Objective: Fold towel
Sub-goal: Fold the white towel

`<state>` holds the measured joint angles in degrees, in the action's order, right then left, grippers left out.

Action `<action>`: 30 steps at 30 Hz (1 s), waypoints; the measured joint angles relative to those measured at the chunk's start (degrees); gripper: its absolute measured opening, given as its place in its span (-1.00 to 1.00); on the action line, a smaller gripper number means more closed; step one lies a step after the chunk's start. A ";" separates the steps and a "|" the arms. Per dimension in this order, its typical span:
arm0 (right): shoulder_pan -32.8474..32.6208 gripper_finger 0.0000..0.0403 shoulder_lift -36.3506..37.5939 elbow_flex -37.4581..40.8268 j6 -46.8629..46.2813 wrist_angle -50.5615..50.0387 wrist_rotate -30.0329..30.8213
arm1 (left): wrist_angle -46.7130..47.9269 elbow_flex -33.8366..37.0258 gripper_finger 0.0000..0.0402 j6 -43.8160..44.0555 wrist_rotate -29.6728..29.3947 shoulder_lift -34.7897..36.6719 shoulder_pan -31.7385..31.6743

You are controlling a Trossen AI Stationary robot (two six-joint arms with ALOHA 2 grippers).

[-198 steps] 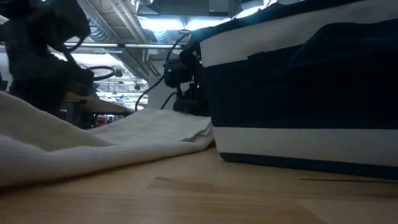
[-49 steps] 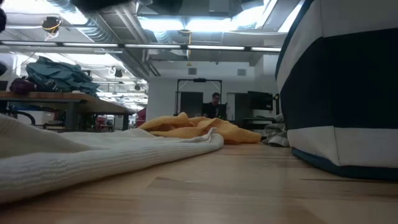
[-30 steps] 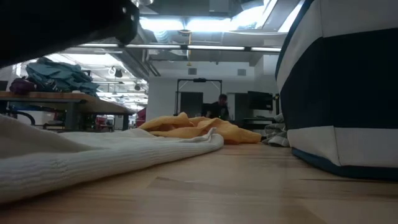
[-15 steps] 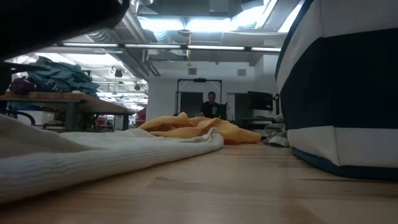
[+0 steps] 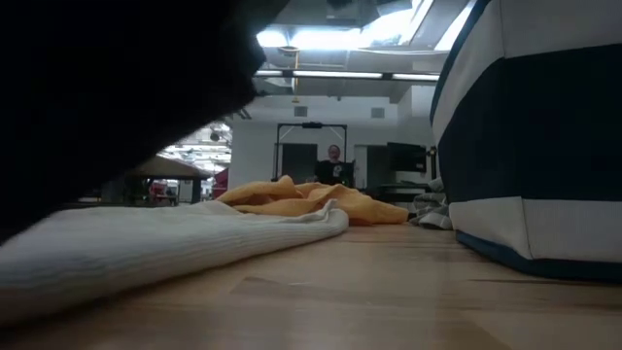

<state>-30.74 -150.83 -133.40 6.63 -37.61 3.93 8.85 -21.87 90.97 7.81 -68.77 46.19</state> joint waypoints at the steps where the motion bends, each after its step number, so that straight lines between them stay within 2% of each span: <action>1: -0.03 -0.03 -0.10 0.00 0.36 0.45 -0.07 | -0.07 0.00 -0.35 0.53 0.00 0.00 0.00; 13: 0.11 -0.07 -0.19 0.00 1.19 1.16 -0.49 | -7.02 0.00 -0.35 2.24 0.16 -4.00 0.04; 16: 0.13 -0.22 -0.19 0.00 -0.37 1.18 -0.49 | -8.36 0.00 -0.35 2.76 0.70 -4.98 0.04; 19: 0.15 -0.45 -0.19 0.00 -4.00 1.66 -1.09 | -8.78 0.00 -0.41 3.76 3.17 -4.90 0.05; 23: 0.11 -0.87 -0.23 0.00 -8.92 1.79 -4.33 | -11.32 0.00 -0.64 3.69 8.77 -4.70 0.32; 24: 0.11 -0.93 -0.23 0.00 -9.87 1.81 -5.28 | -12.39 0.00 -0.72 3.66 9.93 -4.70 0.36; 27: 0.01 -0.91 -0.23 0.00 -13.40 2.45 -7.53 | -15.42 0.00 -0.94 3.67 11.61 -4.70 0.35; 30: -0.02 -0.94 -0.23 0.00 -17.52 3.25 -10.78 | -18.80 0.00 -0.96 4.27 11.67 -4.70 0.35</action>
<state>-30.76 -151.06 -133.40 -10.89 -34.36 -6.86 -9.95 -21.87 95.24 19.49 -73.47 46.54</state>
